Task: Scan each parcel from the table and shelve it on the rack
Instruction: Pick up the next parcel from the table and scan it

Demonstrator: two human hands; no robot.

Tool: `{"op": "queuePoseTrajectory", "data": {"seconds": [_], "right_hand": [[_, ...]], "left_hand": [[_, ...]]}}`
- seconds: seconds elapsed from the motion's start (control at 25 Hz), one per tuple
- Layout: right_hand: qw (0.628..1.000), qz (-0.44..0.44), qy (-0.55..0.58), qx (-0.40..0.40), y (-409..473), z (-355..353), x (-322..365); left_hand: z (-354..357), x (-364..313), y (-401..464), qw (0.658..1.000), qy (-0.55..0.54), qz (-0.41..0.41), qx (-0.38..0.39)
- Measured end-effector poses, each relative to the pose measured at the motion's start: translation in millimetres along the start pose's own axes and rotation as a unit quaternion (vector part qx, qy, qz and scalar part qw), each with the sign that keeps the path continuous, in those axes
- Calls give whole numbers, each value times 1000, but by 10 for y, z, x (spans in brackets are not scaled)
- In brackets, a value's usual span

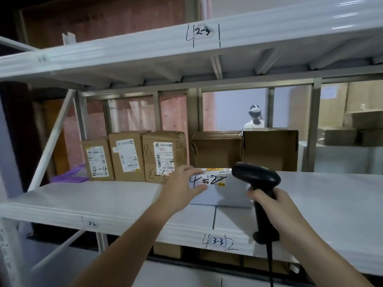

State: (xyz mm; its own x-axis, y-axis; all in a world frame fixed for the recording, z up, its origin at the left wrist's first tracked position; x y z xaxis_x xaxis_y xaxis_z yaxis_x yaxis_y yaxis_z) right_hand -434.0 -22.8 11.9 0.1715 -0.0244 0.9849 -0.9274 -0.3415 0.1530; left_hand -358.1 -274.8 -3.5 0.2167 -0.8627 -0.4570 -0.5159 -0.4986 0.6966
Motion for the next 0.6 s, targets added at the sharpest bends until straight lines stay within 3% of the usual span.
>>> {"op": "queuePoseTrajectory", "data": {"seconds": [0.2, 0.4, 0.6], "right_hand": [[999, -31, -10, -35, -76, -122, 49], [997, -57, -12, -54, -145, -306, 52], [996, -56, -2, -73, -183, -504, 16]], "left_hand": [[174, 2, 244, 999, 33, 2, 7], [319, -19, 428, 968, 245, 51, -17], [392, -45, 581, 936, 340, 81, -36]]}}
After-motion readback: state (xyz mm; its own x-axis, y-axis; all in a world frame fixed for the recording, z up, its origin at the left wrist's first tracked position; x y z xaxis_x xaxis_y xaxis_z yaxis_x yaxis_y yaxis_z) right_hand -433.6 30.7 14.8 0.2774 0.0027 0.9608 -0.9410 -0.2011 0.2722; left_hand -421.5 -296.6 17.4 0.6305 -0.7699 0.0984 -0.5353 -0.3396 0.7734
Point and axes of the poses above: each hand's wrist, its own y-axis towards the middle knuckle, its own z-axis out of the palm, x = y × z, the point moved 1 cm from there along y, towards the middle knuckle, and after that the axes turned 14 degrees about -x, right-handed, at the moved point
